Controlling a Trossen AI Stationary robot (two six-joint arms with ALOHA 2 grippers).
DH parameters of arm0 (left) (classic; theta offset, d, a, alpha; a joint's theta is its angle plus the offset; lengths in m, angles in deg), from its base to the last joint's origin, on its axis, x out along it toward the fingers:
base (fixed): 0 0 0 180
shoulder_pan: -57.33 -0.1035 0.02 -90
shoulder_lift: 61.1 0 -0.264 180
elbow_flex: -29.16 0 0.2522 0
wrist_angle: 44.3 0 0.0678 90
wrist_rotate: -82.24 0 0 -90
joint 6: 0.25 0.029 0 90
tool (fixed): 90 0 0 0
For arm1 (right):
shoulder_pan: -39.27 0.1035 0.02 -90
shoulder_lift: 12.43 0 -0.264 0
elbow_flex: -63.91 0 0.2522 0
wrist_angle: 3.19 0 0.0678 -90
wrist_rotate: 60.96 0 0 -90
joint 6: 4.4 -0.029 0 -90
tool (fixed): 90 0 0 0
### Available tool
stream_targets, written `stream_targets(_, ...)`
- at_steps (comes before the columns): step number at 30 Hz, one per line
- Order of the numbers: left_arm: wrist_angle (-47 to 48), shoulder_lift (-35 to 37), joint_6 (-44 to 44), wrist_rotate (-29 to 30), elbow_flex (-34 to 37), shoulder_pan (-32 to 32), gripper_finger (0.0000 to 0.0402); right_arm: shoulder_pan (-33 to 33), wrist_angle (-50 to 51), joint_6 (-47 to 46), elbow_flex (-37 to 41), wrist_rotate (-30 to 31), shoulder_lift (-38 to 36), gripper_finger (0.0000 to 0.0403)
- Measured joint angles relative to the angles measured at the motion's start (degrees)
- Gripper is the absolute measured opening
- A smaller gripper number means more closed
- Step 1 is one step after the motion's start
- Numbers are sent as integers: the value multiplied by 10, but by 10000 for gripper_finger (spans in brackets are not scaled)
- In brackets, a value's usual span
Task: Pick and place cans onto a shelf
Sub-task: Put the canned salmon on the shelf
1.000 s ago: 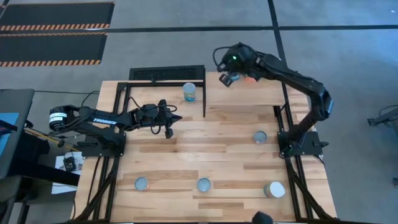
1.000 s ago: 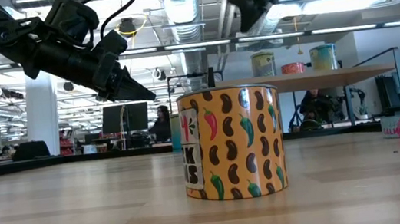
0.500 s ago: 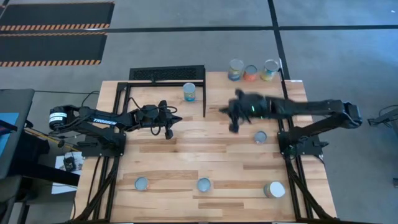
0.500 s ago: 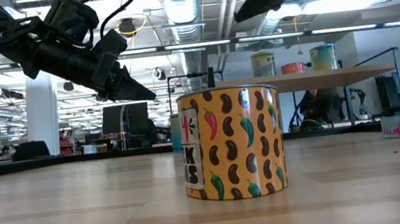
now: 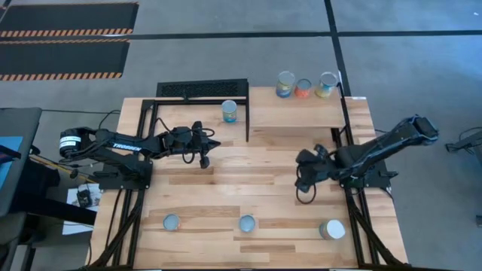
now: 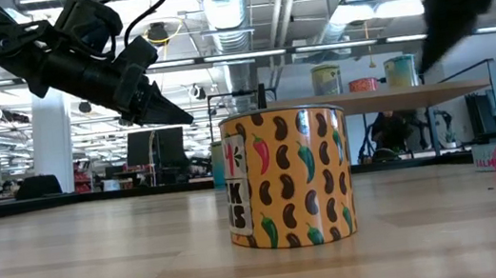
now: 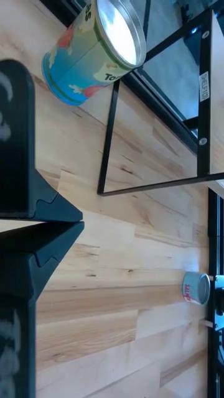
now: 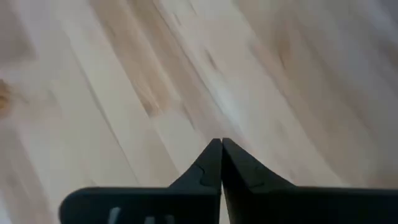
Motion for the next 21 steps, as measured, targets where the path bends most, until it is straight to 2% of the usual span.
stream_targets(6,0,0,0,0,0,0,0,3,108,-152,0,-18,53,107)
stream_targets(12,0,0,0,1,0,0,0,-32,149,-193,1,-57,128,165)
stream_targets(16,2,0,0,1,0,0,0,-56,147,-179,5,-60,165,174)
stream_targets(21,8,0,0,1,0,0,0,-82,126,-176,31,-66,169,159)
